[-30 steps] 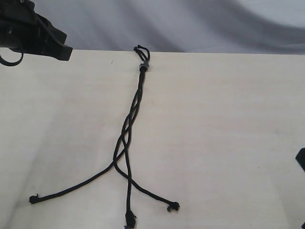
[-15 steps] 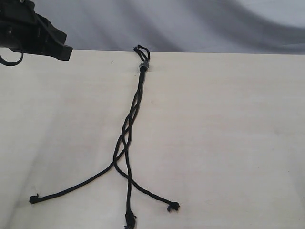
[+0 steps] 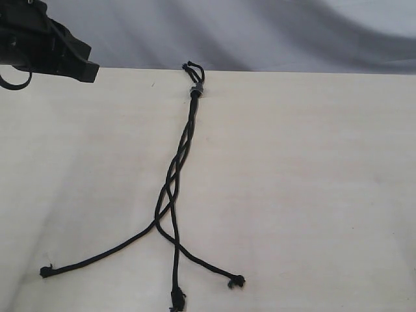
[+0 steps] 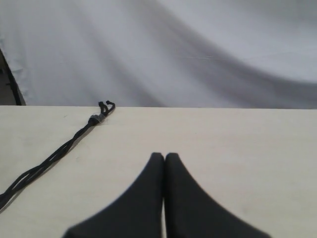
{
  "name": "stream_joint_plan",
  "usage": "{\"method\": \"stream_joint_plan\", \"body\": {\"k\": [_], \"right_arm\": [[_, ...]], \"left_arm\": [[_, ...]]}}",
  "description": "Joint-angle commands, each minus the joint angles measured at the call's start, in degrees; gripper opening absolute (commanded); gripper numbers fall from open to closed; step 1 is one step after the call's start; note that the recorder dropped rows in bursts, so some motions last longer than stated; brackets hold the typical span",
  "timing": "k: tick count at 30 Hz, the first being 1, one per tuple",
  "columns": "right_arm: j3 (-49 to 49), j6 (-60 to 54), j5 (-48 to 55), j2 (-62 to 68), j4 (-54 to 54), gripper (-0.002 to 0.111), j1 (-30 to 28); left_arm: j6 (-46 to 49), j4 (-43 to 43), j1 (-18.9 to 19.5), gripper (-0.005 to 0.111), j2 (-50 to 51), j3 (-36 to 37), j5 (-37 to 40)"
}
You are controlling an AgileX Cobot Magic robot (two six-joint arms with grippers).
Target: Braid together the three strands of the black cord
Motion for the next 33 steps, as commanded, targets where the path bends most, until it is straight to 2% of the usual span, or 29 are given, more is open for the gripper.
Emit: {"method": "stream_joint_plan", "body": {"k": [1, 26, 33], "right_arm": [[0.2, -0.3, 0.0, -0.4, -0.7, 0.000, -0.3], [0.2, -0.3, -0.1, -0.4, -0.7, 0.000, -0.3], [0.2, -0.3, -0.1, -0.4, -0.7, 0.000, -0.3]], "left_arm": [[0.0, -0.6, 0.2, 0.000, -0.5, 0.0, -0.3], [0.0, -0.6, 0.2, 0.000, -0.5, 0.0, -0.3], [0.0, -0.2, 0.2, 0.000, -3.6, 0.0, -0.2]]}}
